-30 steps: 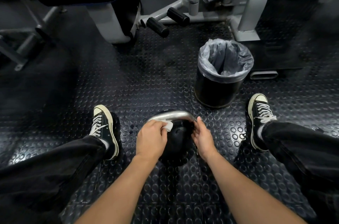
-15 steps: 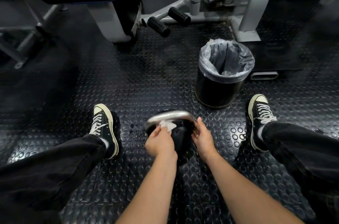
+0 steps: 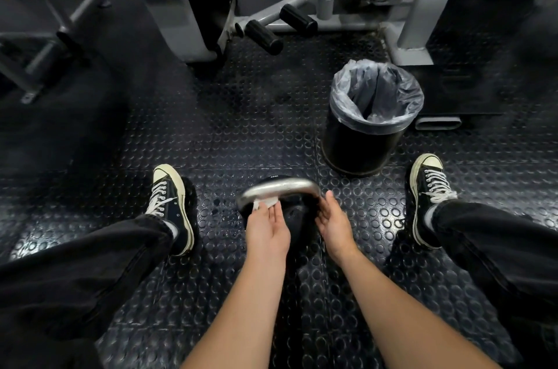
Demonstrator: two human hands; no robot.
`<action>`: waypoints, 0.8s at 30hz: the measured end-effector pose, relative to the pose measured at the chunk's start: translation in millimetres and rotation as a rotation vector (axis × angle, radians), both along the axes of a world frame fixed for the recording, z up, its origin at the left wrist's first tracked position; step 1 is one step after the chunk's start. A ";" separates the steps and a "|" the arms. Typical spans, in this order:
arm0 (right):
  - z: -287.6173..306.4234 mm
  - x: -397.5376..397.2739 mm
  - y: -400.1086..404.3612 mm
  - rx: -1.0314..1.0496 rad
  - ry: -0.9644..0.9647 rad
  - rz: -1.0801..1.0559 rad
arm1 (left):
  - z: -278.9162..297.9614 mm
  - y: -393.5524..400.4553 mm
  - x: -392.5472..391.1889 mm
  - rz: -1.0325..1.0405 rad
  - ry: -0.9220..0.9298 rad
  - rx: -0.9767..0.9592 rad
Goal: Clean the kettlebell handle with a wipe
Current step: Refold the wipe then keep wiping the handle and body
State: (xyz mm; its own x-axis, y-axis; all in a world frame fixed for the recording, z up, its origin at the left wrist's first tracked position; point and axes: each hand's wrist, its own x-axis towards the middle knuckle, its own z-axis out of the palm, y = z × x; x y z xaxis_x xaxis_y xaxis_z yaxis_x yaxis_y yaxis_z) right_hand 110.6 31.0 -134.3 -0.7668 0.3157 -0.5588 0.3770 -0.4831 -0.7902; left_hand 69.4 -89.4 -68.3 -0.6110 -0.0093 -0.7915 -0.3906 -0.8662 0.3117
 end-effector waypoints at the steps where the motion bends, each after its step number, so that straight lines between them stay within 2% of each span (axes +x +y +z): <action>1: 0.7 0.3 -0.6 0.003 -0.003 0.003 | 0.7 1.9 -1.8 -0.004 -0.001 -0.003; 6: 1.0 1.1 -1.2 0.019 0.010 0.019 | 1.9 2.9 5.7 -0.058 -0.004 0.002; 13: 2.2 0.6 -1.8 0.021 -0.006 0.003 | -2.4 3.7 -5.1 0.014 -0.004 0.014; 17: -0.8 -1.0 -2.1 0.040 -0.003 0.011 | -5.6 0.6 9.5 -0.035 -0.020 -0.041; 24: 0.1 -1.1 -1.2 0.029 0.006 0.021 | -3.7 3.2 -0.7 -0.049 -0.010 -0.021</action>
State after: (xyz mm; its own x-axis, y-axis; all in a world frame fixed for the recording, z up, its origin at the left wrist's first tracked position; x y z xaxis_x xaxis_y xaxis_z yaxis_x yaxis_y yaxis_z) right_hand 109.6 29.8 -134.2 -0.7767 0.3155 -0.5452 0.3822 -0.4521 -0.8060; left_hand 68.8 -86.2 -71.9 -0.6033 0.0040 -0.7975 -0.4357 -0.8392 0.3254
